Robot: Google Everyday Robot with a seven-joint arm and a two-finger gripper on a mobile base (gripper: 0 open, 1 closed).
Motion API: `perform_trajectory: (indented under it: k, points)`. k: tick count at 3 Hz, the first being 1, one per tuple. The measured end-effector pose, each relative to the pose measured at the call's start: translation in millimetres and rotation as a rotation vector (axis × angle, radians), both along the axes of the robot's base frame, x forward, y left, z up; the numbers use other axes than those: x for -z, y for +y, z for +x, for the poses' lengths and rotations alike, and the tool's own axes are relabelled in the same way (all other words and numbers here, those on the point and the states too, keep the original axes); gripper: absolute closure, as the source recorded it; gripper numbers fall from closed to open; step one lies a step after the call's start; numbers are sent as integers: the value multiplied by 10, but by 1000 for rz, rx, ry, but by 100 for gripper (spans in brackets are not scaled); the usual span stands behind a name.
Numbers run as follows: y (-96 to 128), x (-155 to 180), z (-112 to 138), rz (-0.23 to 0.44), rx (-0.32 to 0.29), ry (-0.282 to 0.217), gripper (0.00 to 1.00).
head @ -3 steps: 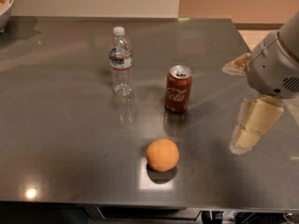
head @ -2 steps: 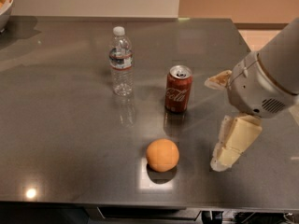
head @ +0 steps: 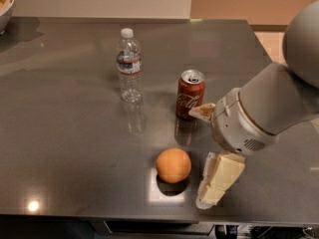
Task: Move orange near coke can
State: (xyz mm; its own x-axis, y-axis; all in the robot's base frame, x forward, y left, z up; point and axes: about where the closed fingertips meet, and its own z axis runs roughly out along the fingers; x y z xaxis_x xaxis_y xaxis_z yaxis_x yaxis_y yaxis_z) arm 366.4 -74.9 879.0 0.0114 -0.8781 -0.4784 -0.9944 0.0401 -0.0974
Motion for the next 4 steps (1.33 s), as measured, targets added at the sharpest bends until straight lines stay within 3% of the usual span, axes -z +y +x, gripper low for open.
perform_trajectory:
  k: [2,4]
  points:
    - [309,286,-83,29,-56,12,0]
    - [380,397,-41,30,-61,27,41]
